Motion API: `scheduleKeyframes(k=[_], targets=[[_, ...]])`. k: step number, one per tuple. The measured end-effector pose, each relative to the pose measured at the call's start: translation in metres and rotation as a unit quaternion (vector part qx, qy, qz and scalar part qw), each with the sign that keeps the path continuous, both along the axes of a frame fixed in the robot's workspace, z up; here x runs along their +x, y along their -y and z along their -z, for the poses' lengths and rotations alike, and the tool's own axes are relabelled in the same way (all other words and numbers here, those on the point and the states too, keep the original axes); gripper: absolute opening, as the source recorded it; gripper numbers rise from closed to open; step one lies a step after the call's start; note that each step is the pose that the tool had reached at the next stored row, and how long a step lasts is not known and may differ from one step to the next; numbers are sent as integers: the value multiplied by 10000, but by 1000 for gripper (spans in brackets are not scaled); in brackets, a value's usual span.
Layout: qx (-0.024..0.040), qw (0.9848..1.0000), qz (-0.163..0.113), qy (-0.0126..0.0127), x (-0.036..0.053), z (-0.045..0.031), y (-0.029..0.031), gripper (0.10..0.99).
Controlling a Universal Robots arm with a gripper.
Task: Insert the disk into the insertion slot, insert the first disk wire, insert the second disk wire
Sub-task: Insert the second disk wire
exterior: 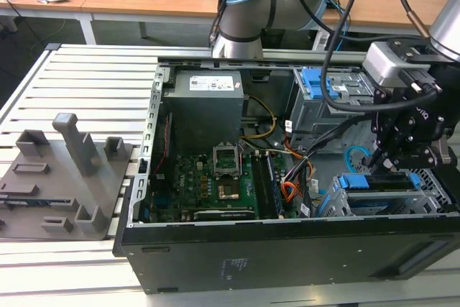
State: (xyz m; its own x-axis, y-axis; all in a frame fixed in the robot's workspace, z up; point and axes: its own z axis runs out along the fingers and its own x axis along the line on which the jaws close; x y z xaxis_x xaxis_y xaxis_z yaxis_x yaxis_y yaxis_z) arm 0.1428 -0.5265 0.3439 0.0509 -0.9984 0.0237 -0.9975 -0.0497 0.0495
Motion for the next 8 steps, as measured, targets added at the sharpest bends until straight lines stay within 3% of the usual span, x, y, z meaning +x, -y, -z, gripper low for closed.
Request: scheduleKeyframes(k=[8], targets=[[0, 10000, 80, -2, 64, 2, 37, 161]])
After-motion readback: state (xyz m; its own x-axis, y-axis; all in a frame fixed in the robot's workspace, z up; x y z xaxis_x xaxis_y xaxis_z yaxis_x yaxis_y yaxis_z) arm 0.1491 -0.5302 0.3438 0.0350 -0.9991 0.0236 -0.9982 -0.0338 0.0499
